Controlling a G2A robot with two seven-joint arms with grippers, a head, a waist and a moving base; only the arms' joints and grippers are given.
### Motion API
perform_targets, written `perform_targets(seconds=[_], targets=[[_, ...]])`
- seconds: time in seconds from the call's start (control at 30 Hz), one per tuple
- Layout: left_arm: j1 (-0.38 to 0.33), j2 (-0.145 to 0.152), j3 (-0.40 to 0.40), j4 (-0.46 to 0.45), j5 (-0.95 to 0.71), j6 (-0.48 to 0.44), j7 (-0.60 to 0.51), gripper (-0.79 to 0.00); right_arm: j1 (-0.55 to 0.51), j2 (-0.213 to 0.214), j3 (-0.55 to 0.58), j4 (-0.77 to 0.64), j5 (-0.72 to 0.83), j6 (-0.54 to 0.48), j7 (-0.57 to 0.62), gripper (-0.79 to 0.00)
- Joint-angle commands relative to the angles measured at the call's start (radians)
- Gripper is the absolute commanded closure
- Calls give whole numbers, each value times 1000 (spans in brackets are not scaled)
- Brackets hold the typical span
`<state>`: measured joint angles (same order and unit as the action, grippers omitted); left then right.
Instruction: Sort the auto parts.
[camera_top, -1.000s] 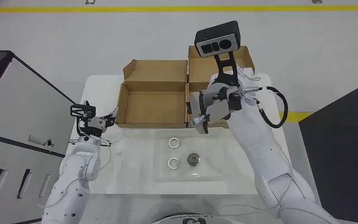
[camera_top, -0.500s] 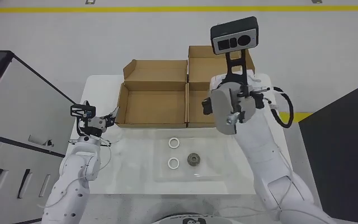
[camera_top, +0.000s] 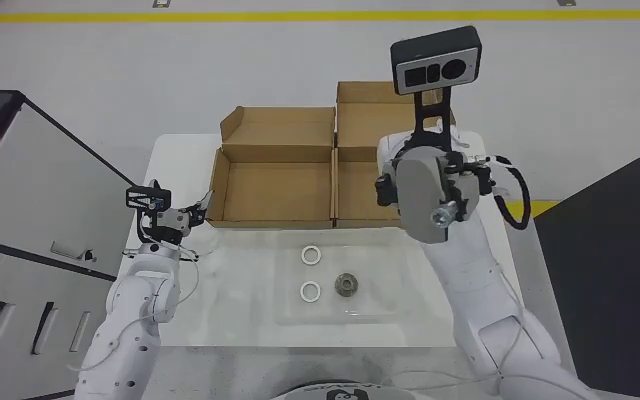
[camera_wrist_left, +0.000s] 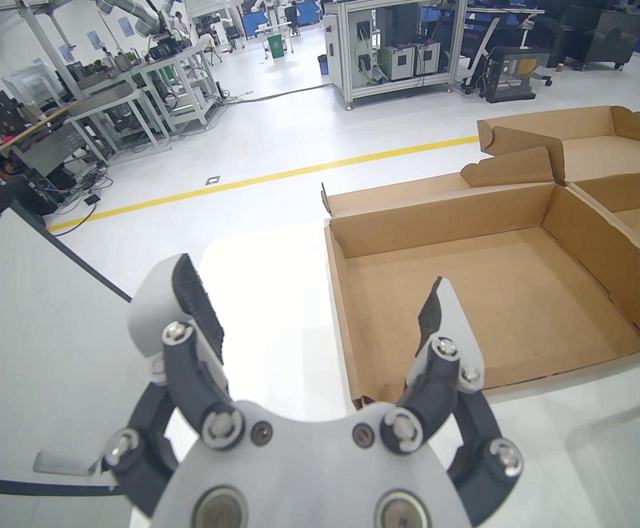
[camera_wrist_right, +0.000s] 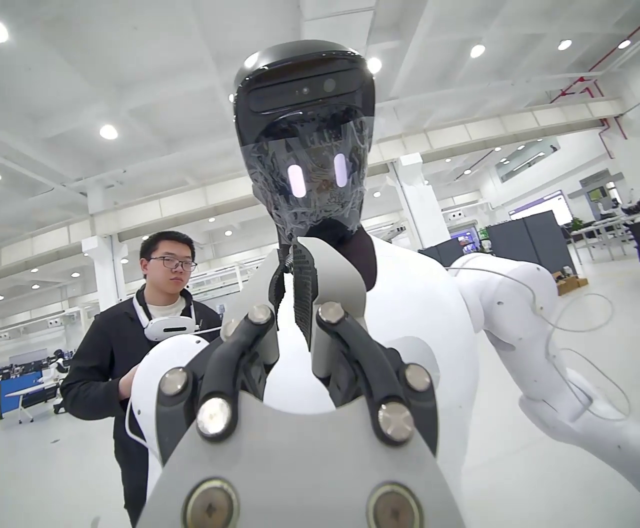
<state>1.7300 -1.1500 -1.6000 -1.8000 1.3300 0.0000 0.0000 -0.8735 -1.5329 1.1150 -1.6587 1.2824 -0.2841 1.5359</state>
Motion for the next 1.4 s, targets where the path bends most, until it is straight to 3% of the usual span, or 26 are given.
perform_targets(seconds=[0.0,0.97,1.37], targets=[[0,0,0,0,0,0,0,-785,1,2,-1,1,-11,0,0,0],[0,0,0,0,0,0,0,-785,-5,8,-3,-16,-38,8,-18,0],[0,0,0,0,0,0,0,-785,-32,85,244,-100,-478,355,-124,0]])
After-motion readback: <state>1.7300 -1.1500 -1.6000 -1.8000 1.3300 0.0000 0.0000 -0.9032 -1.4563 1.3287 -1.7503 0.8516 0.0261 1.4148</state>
